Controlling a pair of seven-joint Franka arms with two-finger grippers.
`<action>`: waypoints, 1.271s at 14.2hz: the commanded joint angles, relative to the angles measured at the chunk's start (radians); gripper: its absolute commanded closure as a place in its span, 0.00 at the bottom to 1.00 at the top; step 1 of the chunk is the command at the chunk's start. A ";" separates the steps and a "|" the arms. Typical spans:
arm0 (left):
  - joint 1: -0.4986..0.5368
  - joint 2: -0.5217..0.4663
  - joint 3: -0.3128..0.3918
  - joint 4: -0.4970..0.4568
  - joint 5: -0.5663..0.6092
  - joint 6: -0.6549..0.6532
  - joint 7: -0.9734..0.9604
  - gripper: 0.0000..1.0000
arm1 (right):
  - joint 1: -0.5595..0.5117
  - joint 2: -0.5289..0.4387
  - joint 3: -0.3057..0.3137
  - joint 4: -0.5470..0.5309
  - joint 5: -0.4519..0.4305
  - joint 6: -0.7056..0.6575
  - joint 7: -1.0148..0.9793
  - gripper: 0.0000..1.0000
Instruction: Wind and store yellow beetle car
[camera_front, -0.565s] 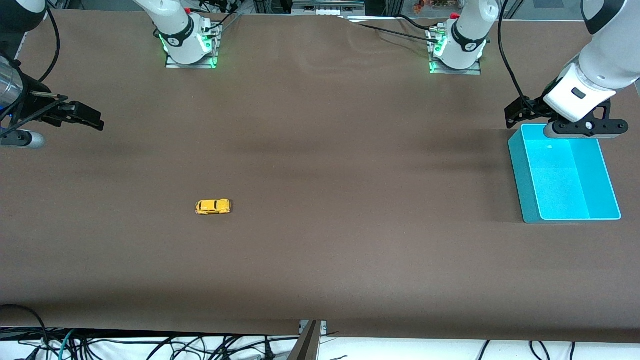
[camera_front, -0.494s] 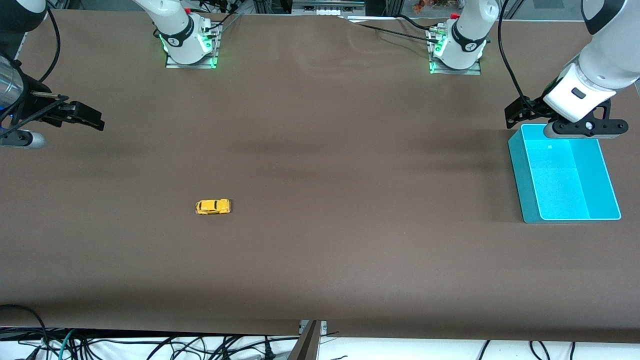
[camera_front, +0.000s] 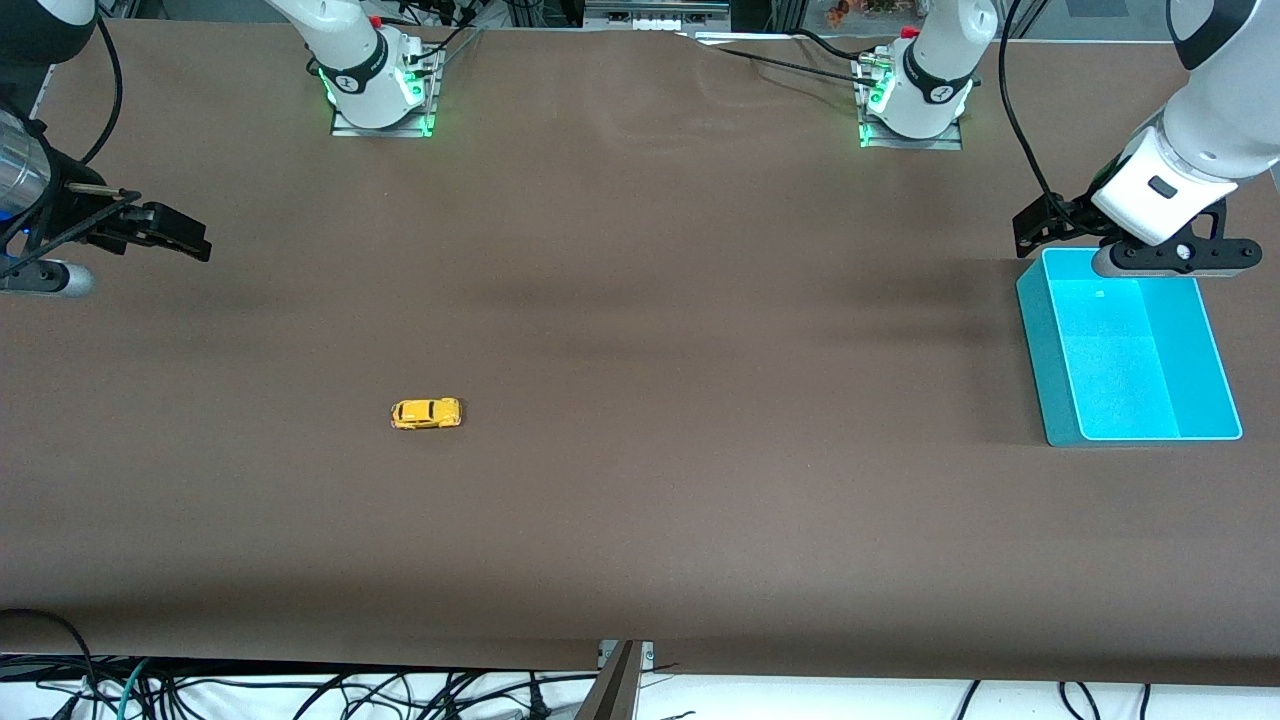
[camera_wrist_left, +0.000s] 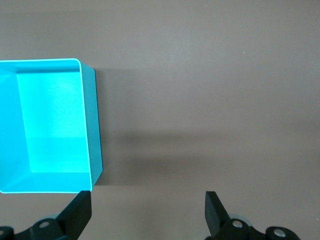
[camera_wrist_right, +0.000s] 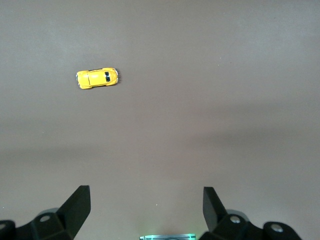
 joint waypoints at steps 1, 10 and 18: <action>0.003 0.004 0.000 0.027 -0.009 -0.023 -0.005 0.00 | -0.013 0.003 0.011 0.019 -0.011 -0.010 0.000 0.01; 0.003 0.004 -0.002 0.029 -0.031 -0.031 -0.004 0.00 | -0.017 0.031 0.008 0.052 -0.011 -0.007 -0.003 0.01; 0.003 0.004 -0.002 0.030 -0.029 -0.032 -0.005 0.00 | -0.014 0.033 0.010 0.052 -0.010 -0.003 -0.003 0.01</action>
